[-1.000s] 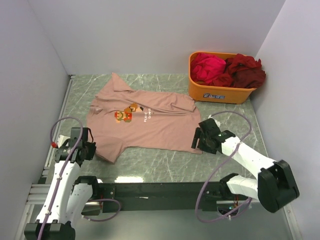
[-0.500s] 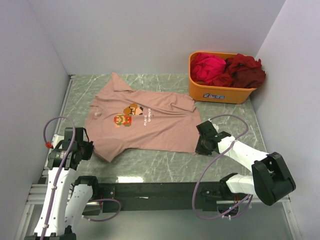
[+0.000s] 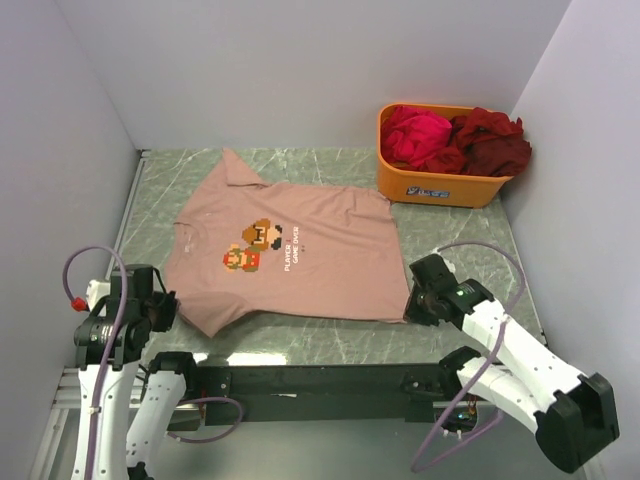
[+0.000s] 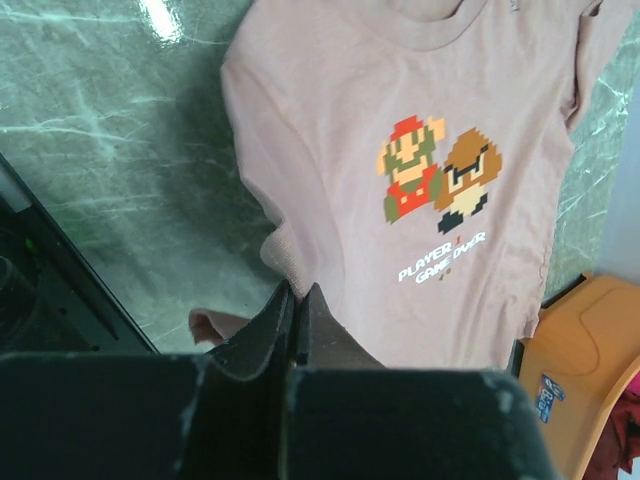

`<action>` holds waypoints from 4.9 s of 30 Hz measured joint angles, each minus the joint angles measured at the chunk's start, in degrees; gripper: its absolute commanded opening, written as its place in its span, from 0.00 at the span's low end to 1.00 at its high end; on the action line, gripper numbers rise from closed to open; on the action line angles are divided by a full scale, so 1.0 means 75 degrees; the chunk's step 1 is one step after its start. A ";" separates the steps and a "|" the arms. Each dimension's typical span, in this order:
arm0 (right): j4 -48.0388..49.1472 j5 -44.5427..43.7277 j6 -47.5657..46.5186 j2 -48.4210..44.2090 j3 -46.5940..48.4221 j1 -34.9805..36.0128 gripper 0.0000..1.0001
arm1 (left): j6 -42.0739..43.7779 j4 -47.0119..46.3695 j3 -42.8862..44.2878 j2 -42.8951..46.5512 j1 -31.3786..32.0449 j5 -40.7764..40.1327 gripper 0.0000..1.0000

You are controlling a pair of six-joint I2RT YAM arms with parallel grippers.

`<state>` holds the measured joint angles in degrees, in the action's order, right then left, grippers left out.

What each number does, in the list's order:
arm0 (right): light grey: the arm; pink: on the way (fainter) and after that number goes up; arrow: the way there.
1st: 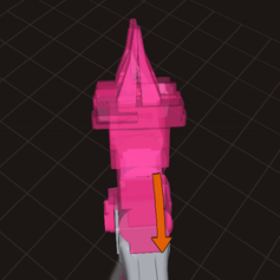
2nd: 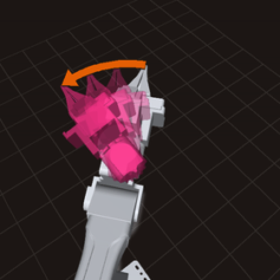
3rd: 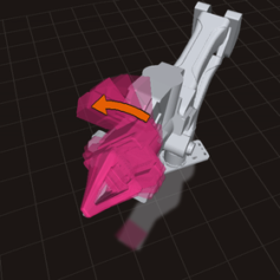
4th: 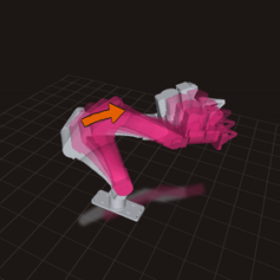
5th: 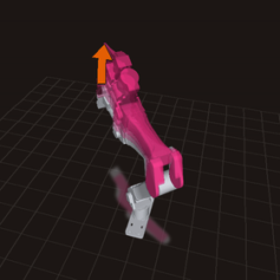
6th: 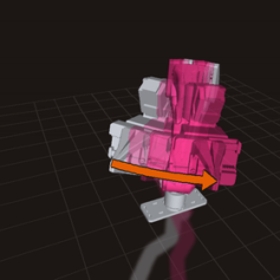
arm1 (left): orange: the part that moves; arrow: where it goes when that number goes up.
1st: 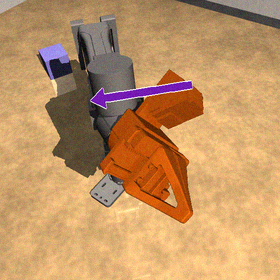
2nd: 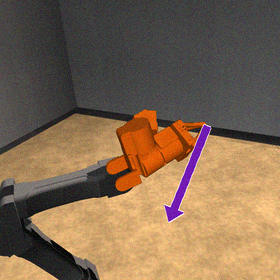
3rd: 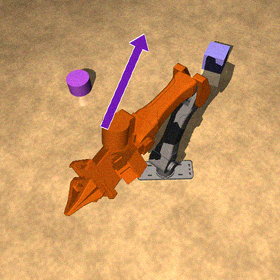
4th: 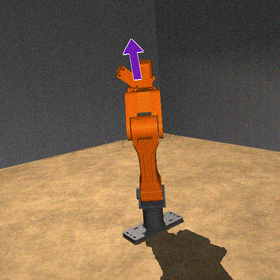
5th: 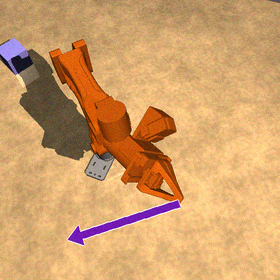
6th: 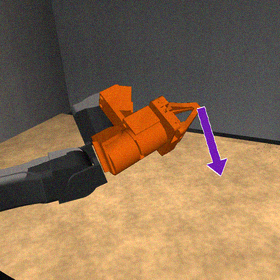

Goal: Fold and stack the t-shirts
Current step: Fold the tshirt

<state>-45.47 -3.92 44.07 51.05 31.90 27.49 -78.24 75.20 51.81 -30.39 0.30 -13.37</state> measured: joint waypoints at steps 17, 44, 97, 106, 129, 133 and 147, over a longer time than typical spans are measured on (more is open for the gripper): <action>-0.0580 0.0204 -0.0221 0.0804 0.0959 -0.0023 0.06 | 0.0446 -0.0755 -0.0009 -0.0793 0.0000 0.0300 0.01; 0.0938 0.0216 -0.1498 0.5132 0.3960 -0.1766 0.11 | 0.1588 -0.5117 0.1682 -0.7490 0.0000 0.0201 0.08; 0.3389 0.1075 -0.1996 0.5986 0.3104 -0.0414 0.89 | 0.2713 -0.7434 0.2154 -0.9707 0.0746 0.1868 0.99; 0.3392 0.1061 -0.2002 0.5977 0.3104 -0.0414 0.89 | 0.2940 -0.7484 0.3258 -1.0620 0.0828 0.2002 1.00; 0.3418 0.1075 -0.2259 0.5415 0.2940 -0.0420 0.89 | 0.3966 -0.7761 0.1227 -0.8515 0.0851 0.1326 0.99; 0.3407 0.1067 -0.2259 0.5391 0.2929 -0.0420 0.89 | 0.4147 -0.7665 0.2116 -0.9824 0.0764 0.1163 0.99; 0.3299 0.0729 -0.2259 0.4622 0.2838 -0.0420 0.89 | 0.4593 -0.7944 0.3631 -1.0448 0.0119 0.1084 0.99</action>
<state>-20.73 1.54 27.14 85.71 53.19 24.34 -43.79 15.62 79.05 -108.75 1.19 -5.23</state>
